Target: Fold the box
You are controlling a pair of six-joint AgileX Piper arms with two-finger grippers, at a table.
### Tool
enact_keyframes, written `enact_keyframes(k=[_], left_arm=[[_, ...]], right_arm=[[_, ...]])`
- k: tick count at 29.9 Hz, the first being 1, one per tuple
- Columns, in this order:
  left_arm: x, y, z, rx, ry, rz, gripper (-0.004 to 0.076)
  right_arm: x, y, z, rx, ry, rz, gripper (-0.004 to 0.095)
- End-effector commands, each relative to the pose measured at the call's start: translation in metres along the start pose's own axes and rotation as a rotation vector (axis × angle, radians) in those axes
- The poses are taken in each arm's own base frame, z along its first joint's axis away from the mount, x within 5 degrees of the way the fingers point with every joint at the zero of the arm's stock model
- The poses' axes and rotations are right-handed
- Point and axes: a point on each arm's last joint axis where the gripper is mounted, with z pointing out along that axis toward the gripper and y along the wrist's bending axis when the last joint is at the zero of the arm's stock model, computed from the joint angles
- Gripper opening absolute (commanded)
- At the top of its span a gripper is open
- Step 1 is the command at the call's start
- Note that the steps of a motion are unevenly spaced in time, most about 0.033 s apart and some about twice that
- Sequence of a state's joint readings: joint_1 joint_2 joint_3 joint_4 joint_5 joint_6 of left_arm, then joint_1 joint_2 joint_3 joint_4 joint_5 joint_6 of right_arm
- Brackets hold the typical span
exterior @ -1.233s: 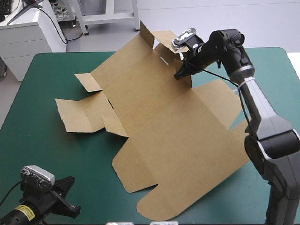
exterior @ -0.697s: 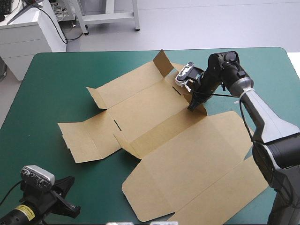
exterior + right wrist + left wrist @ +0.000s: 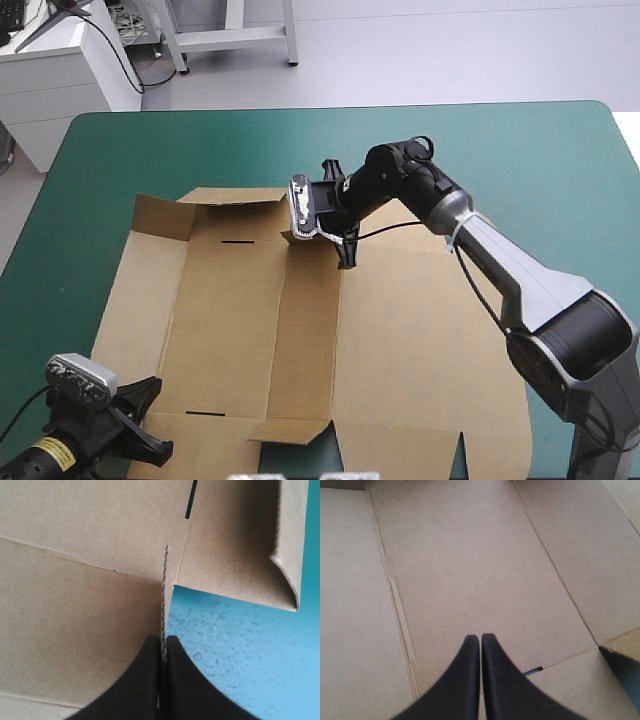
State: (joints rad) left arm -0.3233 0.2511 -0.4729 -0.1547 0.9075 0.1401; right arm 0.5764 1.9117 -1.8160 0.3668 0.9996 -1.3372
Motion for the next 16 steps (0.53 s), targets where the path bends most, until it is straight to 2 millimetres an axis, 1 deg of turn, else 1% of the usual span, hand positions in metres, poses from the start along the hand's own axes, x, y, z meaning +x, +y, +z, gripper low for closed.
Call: enact_keyframes(k=[1,7,16], left_arm=[[-0.0121,-0.0023,-0.0039,0.025,-0.079,-0.027,-0.0008],[-0.0121,-0.0026,-0.0039,0.028,-0.079,-0.031,-0.0008],[-0.0121,-0.0026,-0.0039,0.028,-0.079,-0.031,-0.0008]], right_arm=[[-0.0160,-0.0131,-0.0265,0.160,-0.085,0.013,-0.0019],[-0.0145,-0.0184,-0.0189,0.196,-0.100,0.083,-0.0019],[-0.0131,-0.0189,-0.0180,0.199,-0.090,0.118,-0.0013]])
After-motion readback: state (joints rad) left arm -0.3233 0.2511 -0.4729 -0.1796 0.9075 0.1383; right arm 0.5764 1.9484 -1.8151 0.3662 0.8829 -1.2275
